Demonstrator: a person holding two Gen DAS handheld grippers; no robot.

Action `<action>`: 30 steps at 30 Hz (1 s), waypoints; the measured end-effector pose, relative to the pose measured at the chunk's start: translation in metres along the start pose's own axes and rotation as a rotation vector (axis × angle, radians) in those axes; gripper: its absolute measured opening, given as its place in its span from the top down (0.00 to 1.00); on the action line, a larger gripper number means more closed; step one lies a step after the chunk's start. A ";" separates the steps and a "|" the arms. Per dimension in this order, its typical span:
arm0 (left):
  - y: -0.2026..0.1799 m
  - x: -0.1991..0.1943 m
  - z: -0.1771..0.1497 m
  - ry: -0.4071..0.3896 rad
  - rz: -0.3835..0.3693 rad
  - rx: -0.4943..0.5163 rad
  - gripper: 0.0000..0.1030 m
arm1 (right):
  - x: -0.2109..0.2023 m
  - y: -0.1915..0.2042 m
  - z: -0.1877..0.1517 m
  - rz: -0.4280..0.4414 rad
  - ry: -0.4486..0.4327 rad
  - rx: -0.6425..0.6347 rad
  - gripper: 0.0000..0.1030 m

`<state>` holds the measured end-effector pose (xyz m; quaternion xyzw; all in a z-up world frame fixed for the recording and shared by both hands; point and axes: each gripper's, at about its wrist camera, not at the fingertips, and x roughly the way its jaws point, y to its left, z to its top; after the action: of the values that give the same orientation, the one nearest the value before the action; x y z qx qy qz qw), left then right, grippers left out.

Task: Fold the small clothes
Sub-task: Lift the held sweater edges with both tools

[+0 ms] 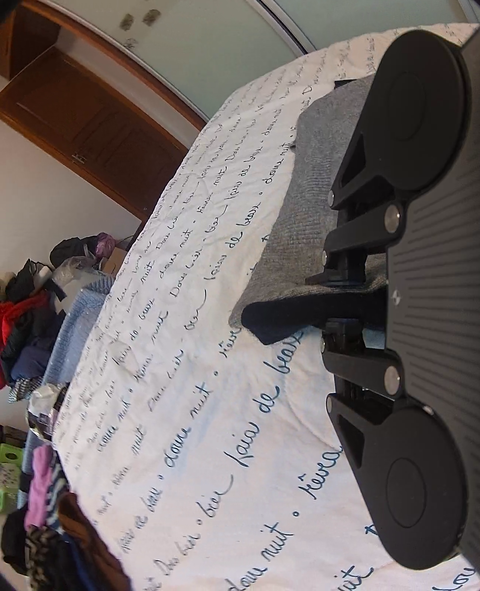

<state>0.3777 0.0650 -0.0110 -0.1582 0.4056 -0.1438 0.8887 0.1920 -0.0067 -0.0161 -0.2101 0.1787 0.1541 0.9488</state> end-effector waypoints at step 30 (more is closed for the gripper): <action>0.010 0.018 -0.008 0.058 0.102 -0.044 0.86 | 0.011 0.020 -0.015 0.021 0.097 -0.069 0.57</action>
<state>0.3844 0.0657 -0.0318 -0.1527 0.4419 -0.0936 0.8790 0.1902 0.0061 -0.0395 -0.2478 0.2211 0.1598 0.9296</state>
